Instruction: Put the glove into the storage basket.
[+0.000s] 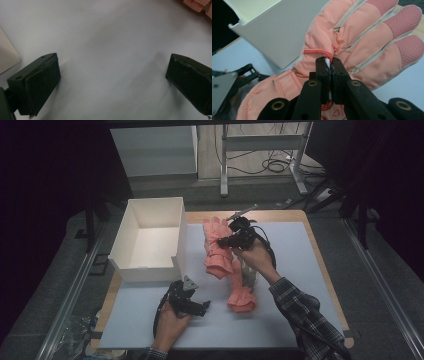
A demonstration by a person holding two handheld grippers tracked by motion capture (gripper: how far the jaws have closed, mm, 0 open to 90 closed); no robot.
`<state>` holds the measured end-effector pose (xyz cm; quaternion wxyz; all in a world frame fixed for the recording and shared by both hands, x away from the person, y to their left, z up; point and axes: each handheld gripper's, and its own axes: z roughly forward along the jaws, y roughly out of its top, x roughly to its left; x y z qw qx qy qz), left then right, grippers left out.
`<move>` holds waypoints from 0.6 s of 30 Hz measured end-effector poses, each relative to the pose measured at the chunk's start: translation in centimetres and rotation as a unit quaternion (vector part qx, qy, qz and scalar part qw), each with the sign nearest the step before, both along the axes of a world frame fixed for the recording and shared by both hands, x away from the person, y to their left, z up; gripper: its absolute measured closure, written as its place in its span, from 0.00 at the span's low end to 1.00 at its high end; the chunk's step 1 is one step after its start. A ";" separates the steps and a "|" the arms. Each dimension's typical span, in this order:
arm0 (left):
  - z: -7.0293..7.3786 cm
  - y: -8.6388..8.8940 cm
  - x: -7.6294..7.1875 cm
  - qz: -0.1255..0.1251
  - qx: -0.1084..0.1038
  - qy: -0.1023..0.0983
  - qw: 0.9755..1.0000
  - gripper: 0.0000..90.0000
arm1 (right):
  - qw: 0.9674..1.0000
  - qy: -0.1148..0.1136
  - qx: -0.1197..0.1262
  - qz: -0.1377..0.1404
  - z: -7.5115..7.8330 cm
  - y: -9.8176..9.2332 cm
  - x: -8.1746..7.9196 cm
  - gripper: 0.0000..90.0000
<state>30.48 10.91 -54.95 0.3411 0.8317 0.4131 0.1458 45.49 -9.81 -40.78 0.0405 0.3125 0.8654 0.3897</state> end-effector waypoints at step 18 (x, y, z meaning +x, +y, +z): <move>0.0 0.0 0.0 0.000 0.001 0.000 1.000 0.00 | 1.000 -0.002 -0.009 -0.020 0.4 -6.2 -5.4 0.95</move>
